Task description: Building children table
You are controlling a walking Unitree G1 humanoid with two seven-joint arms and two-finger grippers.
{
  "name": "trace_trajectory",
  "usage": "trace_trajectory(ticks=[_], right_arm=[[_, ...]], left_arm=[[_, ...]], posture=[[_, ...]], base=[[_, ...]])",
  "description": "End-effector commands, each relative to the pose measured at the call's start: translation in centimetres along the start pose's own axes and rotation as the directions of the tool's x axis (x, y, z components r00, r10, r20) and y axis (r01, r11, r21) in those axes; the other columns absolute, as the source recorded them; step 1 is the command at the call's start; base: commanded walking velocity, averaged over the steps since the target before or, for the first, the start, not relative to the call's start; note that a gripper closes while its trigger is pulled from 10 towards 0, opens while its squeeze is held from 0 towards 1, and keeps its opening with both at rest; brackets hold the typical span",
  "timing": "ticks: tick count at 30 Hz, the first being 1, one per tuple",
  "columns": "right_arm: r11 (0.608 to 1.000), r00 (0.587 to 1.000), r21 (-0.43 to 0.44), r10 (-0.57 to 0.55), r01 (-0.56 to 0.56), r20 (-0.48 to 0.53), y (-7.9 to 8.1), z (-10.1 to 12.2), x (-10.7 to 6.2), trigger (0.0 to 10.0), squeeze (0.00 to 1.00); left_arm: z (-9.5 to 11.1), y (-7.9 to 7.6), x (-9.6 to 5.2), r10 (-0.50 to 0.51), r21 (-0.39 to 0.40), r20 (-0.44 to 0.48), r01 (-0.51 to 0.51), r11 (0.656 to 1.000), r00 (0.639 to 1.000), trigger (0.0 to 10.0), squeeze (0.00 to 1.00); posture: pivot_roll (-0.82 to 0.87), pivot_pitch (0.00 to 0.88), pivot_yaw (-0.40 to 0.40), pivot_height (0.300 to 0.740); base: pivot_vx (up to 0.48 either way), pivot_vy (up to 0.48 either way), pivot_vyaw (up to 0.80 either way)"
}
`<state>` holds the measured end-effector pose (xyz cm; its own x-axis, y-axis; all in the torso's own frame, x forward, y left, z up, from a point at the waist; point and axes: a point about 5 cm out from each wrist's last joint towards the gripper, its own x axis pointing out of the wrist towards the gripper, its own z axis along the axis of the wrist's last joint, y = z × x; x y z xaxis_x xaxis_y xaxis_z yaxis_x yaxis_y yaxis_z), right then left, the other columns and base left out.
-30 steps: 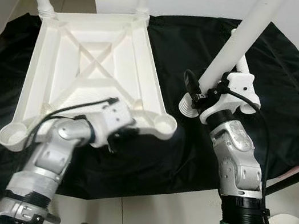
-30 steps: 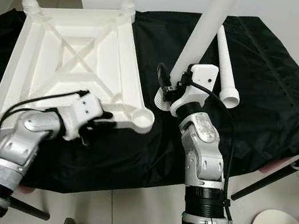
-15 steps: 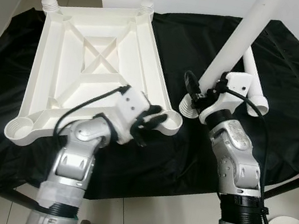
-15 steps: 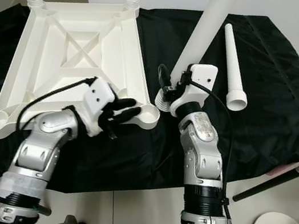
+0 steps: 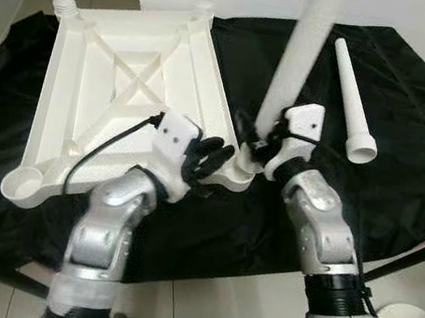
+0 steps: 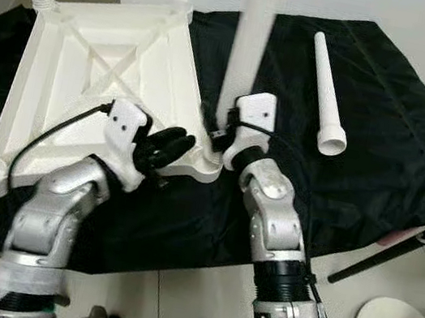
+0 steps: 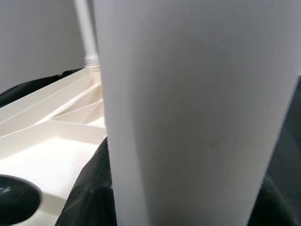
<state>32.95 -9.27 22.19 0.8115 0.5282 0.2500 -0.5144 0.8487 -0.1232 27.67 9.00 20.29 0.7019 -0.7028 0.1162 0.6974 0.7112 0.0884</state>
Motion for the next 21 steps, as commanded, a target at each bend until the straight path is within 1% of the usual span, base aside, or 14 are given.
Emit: trace_trajectory(ticks=[1,4,5,6,7,8,11,13,15,16,17,19,21], right_arm=[[0.999,0.999,-0.001,0.034,-0.034,0.015,0.4,0.0,0.2,10.0,0.0],[0.999,0.999,-0.004,0.05,-0.05,0.011,0.6,-0.1,0.4,10.0,0.0],[0.999,0.999,-0.004,0.05,-0.05,0.011,0.6,-0.1,0.4,10.0,0.0],[0.998,0.998,-0.009,0.058,-0.058,-0.005,0.7,-0.6,0.6,10.0,0.0],[0.998,0.998,-0.009,0.058,-0.058,-0.005,0.7,-0.6,0.6,10.0,0.0],[0.998,0.998,-0.007,0.06,-0.06,-0.014,0.6,-0.9,0.6,10.0,0.0],[0.998,0.998,-0.001,0.058,-0.058,-0.032,0.5,-1.5,0.5,10.0,0.0],[0.999,0.996,0.011,0.052,-0.051,-0.078,0.3,-3.0,0.2,10.0,0.0],[0.999,0.996,0.011,0.052,-0.051,-0.078,0.3,-3.0,0.2,10.0,0.0],[0.999,0.994,0.012,0.046,-0.045,-0.104,0.2,-3.7,0.0,10.0,0.0],[0.999,0.994,0.012,0.046,-0.045,-0.104,0.2,-3.7,0.0,10.0,0.0],[0.999,0.989,0.025,0.042,-0.039,-0.144,0.1,-5.0,-0.4,10.0,0.0],[0.999,0.987,0.027,0.044,-0.041,-0.157,0.2,-5.4,-0.5,10.0,0.0]], left_arm=[[-0.7,-0.5,-0.8,-0.019,0.005,-0.027,0.019,1.0,0.999,10.0,0.0],[-0.5,-0.4,-1.5,-0.022,0.014,-0.041,0.022,1.0,0.999,10.0,0.0],[-0.5,-0.4,-1.5,-0.022,0.014,-0.041,0.022,1.0,0.999,10.0,0.0],[-0.3,-0.5,-2.3,-0.021,0.013,-0.049,0.022,1.0,0.999,10.0,0.0],[-0.3,-0.5,-2.3,-0.021,0.013,-0.049,0.022,1.0,0.999,10.0,0.0],[-0.2,-0.6,-2.6,-0.016,0.018,-0.052,0.017,1.0,0.999,10.0,0.0],[-0.2,-0.8,-2.9,-0.012,0.001,-0.064,0.012,1.0,0.998,10.0,0.0],[-0.4,-1.1,-3.2,-0.002,-0.015,-0.099,0.001,1.0,0.995,10.0,0.0],[-0.4,-1.1,-3.2,-0.002,-0.015,-0.099,0.001,1.0,0.995,10.0,0.0],[-0.5,-1.2,-3.3,-0.001,-0.021,-0.11,-0.002,1.0,0.994,10.0,0.0],[-0.5,-1.2,-3.3,-0.001,-0.021,-0.11,-0.002,1.0,0.994,10.0,0.0],[-0.6,-1.2,-3.5,0.024,-0.005,-0.117,-0.025,1.0,0.993,10.0,0.0],[-0.6,-1.2,-3.6,0.028,-0.001,-0.118,-0.029,1.0,0.993,10.0,0.0]], posture=[[-0.01,0.142,0.018,0.74],[0.0,0.144,0.012,0.74],[0.0,0.144,0.012,0.74],[0.01,0.146,-0.001,0.74],[0.01,0.146,-0.001,0.74],[0.01,0.146,-0.004,0.74],[0.01,0.149,-0.01,0.74],[0.02,0.152,-0.017,0.74],[0.02,0.152,-0.017,0.74],[0.02,0.153,-0.017,0.74],[0.02,0.153,-0.017,0.74],[0.02,0.155,-0.02,0.74],[0.02,0.155,-0.02,0.74]], base=[[0.0,0.0,0.0],[0.0,0.0,0.0],[0.0,0.0,0.0],[0.0,0.0,0.0],[0.0,0.0,0.0],[0.0,0.0,0.0],[0.0,0.0,0.0],[0.0,0.0,0.0],[0.0,0.0,0.0],[0.0,0.0,0.0],[0.0,0.0,0.0],[0.0,0.0,0.0],[0.0,0.0,0.0]])
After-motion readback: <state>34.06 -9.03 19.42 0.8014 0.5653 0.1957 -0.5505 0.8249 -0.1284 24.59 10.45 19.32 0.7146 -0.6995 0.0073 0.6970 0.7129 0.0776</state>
